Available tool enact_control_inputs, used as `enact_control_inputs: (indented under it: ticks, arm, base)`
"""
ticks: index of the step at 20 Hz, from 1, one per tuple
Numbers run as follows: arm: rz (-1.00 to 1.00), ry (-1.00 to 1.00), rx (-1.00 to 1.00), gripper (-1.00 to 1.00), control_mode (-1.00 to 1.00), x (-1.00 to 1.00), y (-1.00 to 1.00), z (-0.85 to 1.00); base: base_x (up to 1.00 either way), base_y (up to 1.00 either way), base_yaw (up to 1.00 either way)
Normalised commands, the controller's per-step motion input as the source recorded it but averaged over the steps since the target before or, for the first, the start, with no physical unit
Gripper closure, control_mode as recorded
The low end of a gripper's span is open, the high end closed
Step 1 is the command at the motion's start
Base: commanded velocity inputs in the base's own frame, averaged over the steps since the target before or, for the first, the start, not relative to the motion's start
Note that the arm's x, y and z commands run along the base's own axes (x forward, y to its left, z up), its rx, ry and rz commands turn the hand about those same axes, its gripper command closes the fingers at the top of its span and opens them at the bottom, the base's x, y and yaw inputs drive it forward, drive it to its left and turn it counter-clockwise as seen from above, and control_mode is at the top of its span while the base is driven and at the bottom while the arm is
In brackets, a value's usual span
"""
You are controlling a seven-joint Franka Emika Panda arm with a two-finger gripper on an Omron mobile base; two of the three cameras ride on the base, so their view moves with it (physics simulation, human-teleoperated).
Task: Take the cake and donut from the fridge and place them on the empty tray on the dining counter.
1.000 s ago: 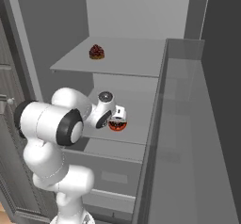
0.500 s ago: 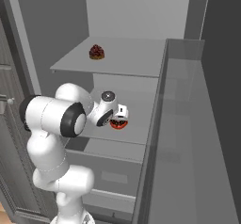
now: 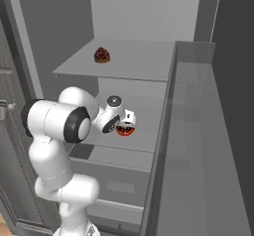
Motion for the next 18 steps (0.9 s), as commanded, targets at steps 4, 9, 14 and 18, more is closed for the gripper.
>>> enact_control_inputs:
  ticks: [4,9,14,18]
  arm:
    - [0.0,-0.27,0.0,1.0,-1.0,-0.4,0.0,-0.35]
    - [0.0,-0.36,0.0,1.0,-1.0,-0.89,-0.04,-0.03]
    - [0.0,-0.15,0.0,1.0,-1.0,-0.85,-0.19,0.6]
    - [0.0,0.0,0.0,1.0,-1.0,-0.64,-0.12,0.98]
  base:
    - [0.0,0.0,0.0]
    - [0.0,0.0,0.0]
    - [0.0,0.0,0.0]
    - [0.0,0.0,0.0]
